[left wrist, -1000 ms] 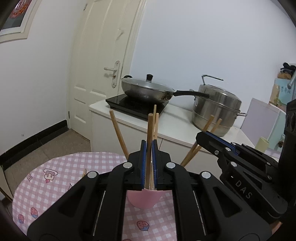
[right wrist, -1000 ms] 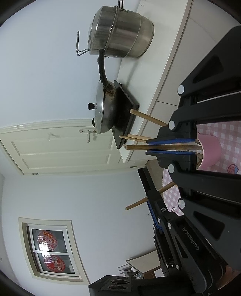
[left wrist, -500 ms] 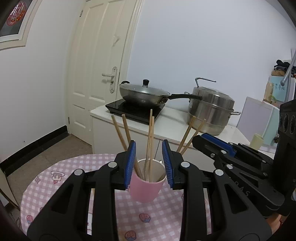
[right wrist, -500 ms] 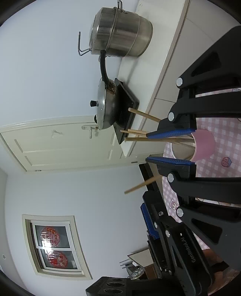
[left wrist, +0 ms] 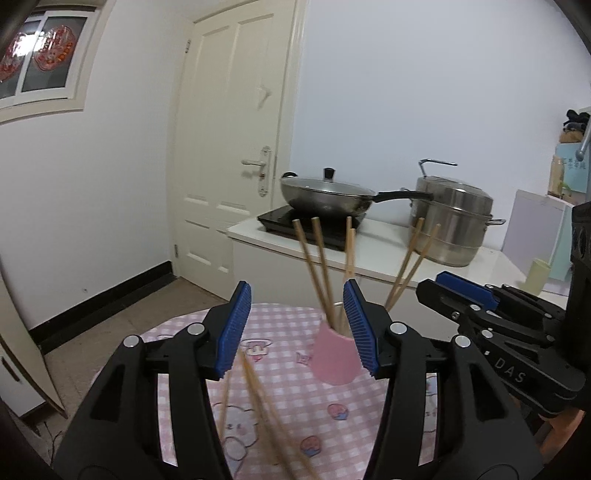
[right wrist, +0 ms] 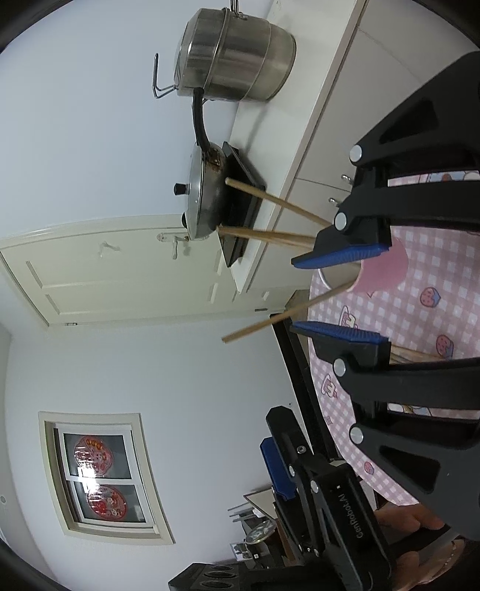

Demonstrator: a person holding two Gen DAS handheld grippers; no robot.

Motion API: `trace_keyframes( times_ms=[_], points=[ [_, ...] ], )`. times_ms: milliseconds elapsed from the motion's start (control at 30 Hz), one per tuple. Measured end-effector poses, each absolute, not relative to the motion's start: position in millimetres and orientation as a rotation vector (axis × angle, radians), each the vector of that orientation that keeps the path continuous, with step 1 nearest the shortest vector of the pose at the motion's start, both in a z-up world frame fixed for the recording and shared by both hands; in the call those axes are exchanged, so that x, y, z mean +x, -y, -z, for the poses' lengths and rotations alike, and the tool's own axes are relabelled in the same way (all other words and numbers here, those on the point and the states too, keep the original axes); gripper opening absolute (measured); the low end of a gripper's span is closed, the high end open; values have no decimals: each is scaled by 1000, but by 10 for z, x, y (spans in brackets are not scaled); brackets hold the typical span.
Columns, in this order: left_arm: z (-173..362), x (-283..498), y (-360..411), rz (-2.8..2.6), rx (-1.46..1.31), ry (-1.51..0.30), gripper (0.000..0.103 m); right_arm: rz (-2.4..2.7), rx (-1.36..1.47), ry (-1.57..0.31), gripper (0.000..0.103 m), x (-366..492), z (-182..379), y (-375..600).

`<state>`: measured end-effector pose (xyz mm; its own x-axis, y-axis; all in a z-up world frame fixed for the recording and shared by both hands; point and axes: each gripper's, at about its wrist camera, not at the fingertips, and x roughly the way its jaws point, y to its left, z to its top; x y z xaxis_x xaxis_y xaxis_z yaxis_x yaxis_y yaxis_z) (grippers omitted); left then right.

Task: Organize utensils
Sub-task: 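Move the left tool back to the pile and close on a chopstick while the right tool grasps another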

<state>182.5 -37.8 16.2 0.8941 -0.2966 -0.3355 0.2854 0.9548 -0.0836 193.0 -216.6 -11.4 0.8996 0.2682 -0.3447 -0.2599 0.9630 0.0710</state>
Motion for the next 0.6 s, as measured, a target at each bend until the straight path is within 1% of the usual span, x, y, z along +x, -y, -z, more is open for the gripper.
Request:
trace_keyframes(
  times_ms=[233,600],
  points=[
    [-53,1777,201,248,-18,-355,54,-306,13,-369,34,1930,171,1966],
    [200,1855,-72,181,-1,-412,57,-373,-10,-421,36,2068,396,1601]
  ],
)
